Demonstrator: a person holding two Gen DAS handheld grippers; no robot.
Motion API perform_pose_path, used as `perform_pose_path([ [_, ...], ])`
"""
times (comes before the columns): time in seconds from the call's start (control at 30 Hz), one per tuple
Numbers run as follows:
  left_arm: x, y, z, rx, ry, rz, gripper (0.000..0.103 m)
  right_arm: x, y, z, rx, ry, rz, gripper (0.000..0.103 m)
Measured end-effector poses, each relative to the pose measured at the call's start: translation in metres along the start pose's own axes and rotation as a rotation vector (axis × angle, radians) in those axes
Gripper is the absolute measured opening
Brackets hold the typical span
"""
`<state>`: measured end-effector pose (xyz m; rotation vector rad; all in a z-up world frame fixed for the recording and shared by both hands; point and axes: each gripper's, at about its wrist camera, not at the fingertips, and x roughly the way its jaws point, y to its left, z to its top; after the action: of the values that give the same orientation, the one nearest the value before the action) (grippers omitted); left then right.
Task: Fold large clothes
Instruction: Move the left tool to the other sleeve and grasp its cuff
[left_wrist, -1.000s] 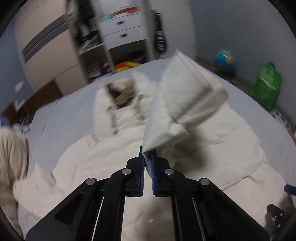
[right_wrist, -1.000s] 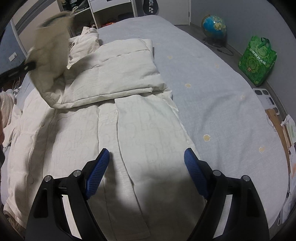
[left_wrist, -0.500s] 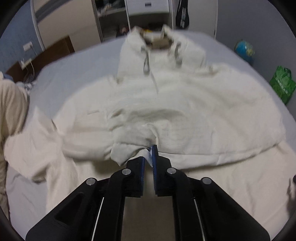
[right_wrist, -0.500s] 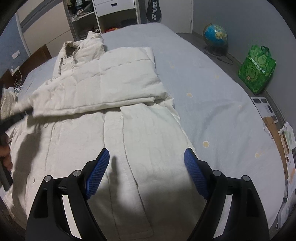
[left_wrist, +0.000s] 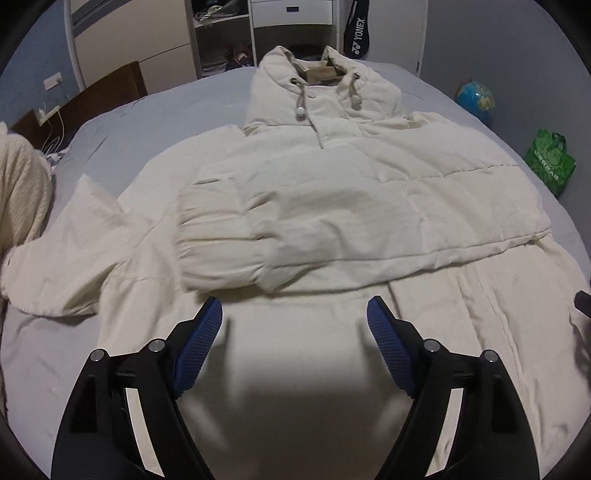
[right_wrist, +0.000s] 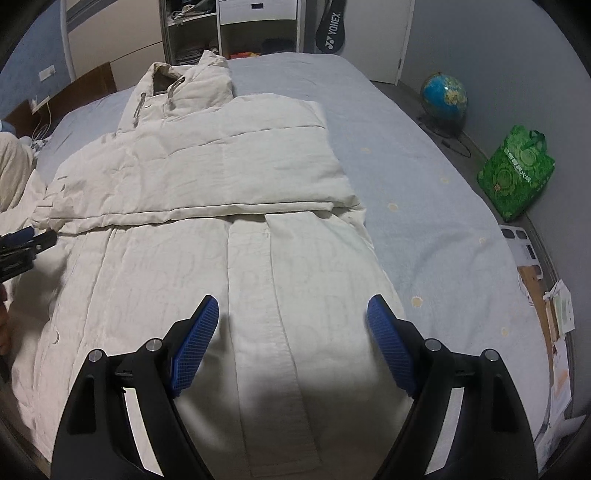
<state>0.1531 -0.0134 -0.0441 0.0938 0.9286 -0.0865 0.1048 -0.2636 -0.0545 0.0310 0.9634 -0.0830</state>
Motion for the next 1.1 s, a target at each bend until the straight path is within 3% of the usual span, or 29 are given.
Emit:
perform_pose_path([
  [0.17, -0.031, 0.024, -0.009, -0.005, -0.05, 0.023, 0.088, 0.002, -0.001, 0.0, 0.008, 0.008, 0.004, 0.079],
  [0.6, -0.087, 0.077, -0.045, -0.081, -0.126, 0.056, 0.096, -0.008, 0.011, -0.002, -0.037, -0.024, -0.011, 0.079],
  [0.83, -0.081, 0.118, -0.054, -0.288, -0.113, 0.04, 0.096, -0.021, 0.024, -0.005, -0.087, -0.061, -0.022, 0.079],
  [1.1, -0.075, 0.19, -0.061, -0.599, -0.118, 0.055, 0.096, -0.023, 0.028, -0.012, -0.053, -0.008, -0.003, 0.079],
])
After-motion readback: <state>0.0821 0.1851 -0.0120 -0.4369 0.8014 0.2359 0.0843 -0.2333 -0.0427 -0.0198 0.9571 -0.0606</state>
